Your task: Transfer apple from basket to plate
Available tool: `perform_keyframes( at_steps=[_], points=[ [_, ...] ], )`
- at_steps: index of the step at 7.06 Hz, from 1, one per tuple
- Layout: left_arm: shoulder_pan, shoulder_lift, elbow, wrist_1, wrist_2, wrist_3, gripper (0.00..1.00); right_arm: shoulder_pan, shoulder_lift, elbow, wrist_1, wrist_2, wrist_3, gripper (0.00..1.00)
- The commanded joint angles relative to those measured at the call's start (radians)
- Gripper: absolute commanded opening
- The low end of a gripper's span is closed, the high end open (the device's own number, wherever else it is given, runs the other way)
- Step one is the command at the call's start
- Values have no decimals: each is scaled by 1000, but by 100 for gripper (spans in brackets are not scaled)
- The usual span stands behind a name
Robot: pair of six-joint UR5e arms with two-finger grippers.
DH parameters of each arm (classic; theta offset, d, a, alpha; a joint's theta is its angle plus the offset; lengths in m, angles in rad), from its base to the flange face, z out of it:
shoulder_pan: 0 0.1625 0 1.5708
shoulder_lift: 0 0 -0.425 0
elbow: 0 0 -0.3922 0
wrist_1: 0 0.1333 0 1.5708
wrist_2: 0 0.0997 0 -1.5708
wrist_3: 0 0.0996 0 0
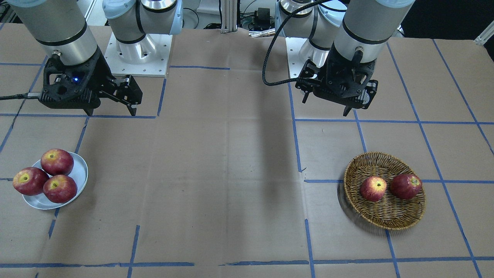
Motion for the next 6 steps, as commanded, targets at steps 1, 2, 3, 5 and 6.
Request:
perform_keyframes(
  at_steps=[1, 2, 3, 5, 6],
  points=[
    [6, 0, 0, 18, 1, -2, 99, 0, 0, 0, 0, 1, 0, 100],
    [13, -19, -5, 82, 5, 14, 99, 0, 0, 0, 0, 1, 0, 100],
    [48, -43, -26, 95, 1, 31, 99, 0, 0, 0, 0, 1, 0, 100],
    [172, -123, -92, 207, -1, 250, 98, 0, 0, 0, 0, -1, 0, 100],
    [215, -170, -128, 324, 4, 299, 98, 0, 0, 0, 0, 1, -1, 100]
  ],
)
